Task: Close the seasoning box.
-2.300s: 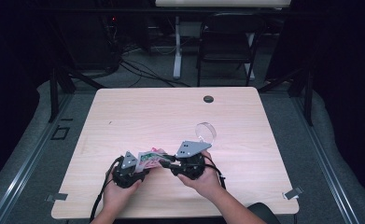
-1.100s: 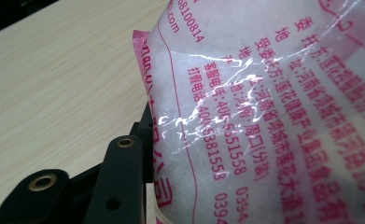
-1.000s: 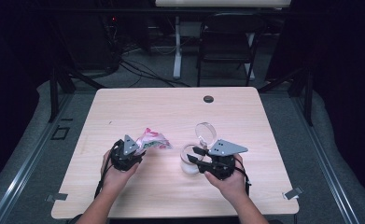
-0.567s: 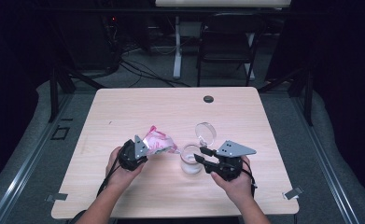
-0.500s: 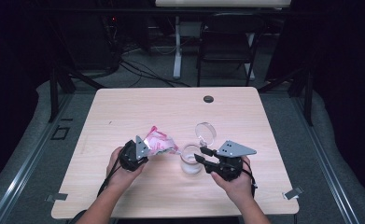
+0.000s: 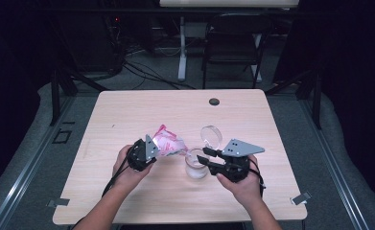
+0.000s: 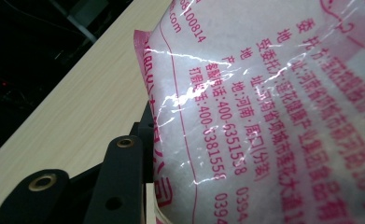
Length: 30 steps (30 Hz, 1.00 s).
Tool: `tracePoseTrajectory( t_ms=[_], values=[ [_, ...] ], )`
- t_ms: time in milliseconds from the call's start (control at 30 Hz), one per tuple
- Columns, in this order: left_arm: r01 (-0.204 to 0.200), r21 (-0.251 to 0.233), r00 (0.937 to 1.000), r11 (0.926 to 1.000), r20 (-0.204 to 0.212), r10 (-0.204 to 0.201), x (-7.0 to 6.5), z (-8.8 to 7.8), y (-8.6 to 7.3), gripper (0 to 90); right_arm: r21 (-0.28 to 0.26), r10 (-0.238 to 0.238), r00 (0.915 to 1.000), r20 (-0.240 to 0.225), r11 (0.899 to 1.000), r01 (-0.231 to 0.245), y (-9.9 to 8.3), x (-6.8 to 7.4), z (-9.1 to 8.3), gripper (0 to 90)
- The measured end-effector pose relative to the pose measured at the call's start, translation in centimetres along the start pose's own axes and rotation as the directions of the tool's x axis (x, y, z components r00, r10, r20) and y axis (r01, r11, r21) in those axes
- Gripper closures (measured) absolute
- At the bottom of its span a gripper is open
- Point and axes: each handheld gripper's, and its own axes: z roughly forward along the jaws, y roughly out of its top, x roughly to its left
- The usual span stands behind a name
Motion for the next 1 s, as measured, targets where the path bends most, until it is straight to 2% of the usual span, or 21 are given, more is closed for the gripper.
tracePoseTrajectory(
  t_ms=[100, 167, 267, 467, 600, 767, 1000],
  values=[
    [0.003, -0.011, 1.0, 0.9999, -0.004, -0.003, 0.2, 0.5, 0.9, 62.9, 0.024, -0.047, 0.9983, -0.036, 0.999, 0.047, 0.9, 0.3, 0.4, 57.2],
    [-0.006, -0.012, 1.0, 0.9999, 0.002, 0.006, 0.3, 0.8, 1.5, 62.9, 0.033, -0.084, 0.9959, -0.034, 0.996, 0.085, 1.5, 0.6, 0.6, 55.0],
    [-0.028, -0.019, 0.9995, 0.9994, 0.012, 0.028, 0.0, 1.3, 2.3, 62.9, 0.02, -0.113, 0.9935, -0.016, 0.993, 0.113, 2.0, 0.5, 0.9, 52.2],
    [-0.052, -0.027, 0.9982, 0.9983, 0.029, 0.052, -0.9, 2.1, 2.7, 62.9, 0.028, -0.128, 0.9916, -0.013, 0.991, 0.129, 1.9, 0.0, 2.2, 47.8],
    [-0.088, -0.012, 0.9957, 0.996, 0.027, 0.089, -1.5, 2.3, 2.5, 62.9, 0.04, -0.16, 0.9871, 0.006, 0.986, 0.16, 1.7, 0.2, 2.7, 47.0],
    [-0.074, -0.012, 0.9969, 0.9972, 0.028, 0.074, -1.5, 2.2, 1.9, 62.9, 0.04, -0.168, 0.9857, 0.016, 0.985, 0.167, 1.2, 0.5, 2.9, 53.5],
    [-0.081, -0.017, 0.9964, 0.9966, 0.025, 0.081, -1.9, 1.9, 1.7, 62.9, 0.038, -0.183, 0.9829, 0.016, 0.982, 0.183, 1.0, 0.9, 2.6, 53.0]
  ],
)
